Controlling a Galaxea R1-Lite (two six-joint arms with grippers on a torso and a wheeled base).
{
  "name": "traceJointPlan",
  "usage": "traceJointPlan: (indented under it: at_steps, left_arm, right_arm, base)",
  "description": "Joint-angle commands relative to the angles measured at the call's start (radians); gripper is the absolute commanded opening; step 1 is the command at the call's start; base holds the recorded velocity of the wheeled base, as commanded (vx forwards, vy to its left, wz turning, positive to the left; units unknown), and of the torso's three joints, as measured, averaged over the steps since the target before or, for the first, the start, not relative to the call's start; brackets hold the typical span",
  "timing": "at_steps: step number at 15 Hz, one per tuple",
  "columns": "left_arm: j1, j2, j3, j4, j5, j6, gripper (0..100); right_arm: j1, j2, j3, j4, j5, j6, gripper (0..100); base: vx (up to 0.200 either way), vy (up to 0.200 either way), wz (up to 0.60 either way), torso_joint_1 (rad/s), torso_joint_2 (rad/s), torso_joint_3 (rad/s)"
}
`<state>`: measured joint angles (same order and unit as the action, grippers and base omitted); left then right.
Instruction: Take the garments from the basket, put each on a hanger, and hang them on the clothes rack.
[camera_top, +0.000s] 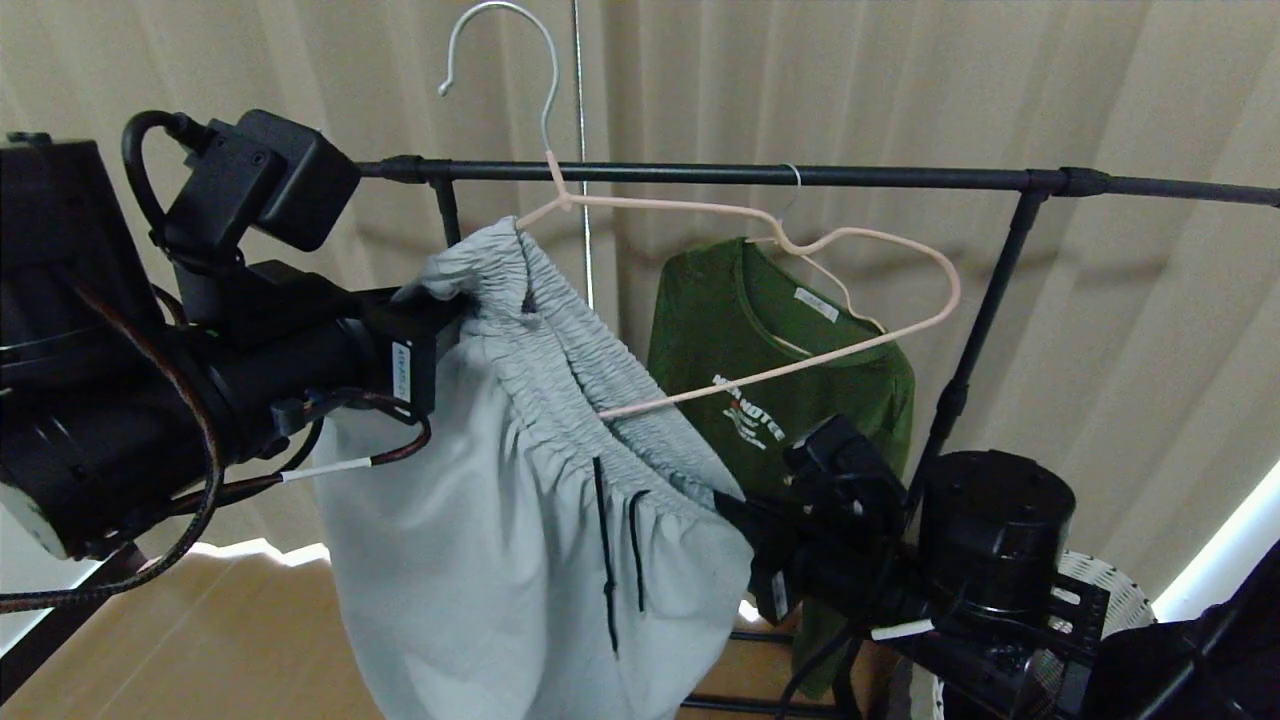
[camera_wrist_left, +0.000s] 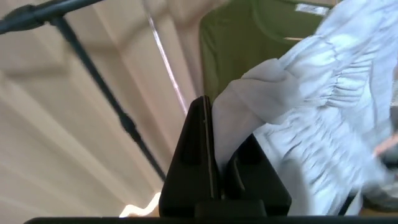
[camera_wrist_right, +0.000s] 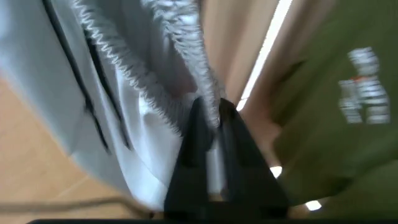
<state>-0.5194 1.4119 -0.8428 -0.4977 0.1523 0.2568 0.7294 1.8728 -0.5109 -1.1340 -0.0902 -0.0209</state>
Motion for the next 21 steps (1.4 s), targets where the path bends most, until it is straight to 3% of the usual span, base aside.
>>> traceJointPlan:
  at_steps: [1,4,10,13,17,21]
  left_arm:
    - [0.058,-0.004,0.011,-0.002,0.001,0.050,0]
    - [0.122,-0.014,0.085,-0.013,0.000,0.176,0]
    - [0.277,-0.002,0.266,-0.211,-0.005,0.455,0]
    - [0.280,0.021,0.280,-0.239,-0.004,0.461,0]
    - [0.272,0.050,0.257,-0.257,0.001,0.444,0]
    - [0.259,0.076,0.255,-0.260,0.003,0.392,0]
  right_arm:
    - [-0.082,-0.037,0.000,-0.003,0.000,-0.004,0]
    - [-0.151,-0.067,-0.012,0.002,0.000,-0.005,0]
    - [-0.199,-0.087,-0.038,0.005,0.009,-0.008,0]
    - [-0.188,-0.101,-0.032,0.007,0.015,-0.010,0]
    - [-0.067,-0.147,0.005,0.037,0.017,-0.022,0]
    - [0.041,-0.238,0.002,0.165,0.017,-0.022,0]
  base:
    - [0.000,0.000,0.00,0.000,0.00,0.000]
    - [0.000,0.000,0.00,0.000,0.00,0.000]
    - [0.000,0.000,0.00,0.000,0.00,0.000]
    - [0.000,0.000,0.00,0.000,0.00,0.000]
    - [0.000,0.000,0.00,0.000,0.00,0.000]
    - [0.000,0.000,0.00,0.000,0.00,0.000]
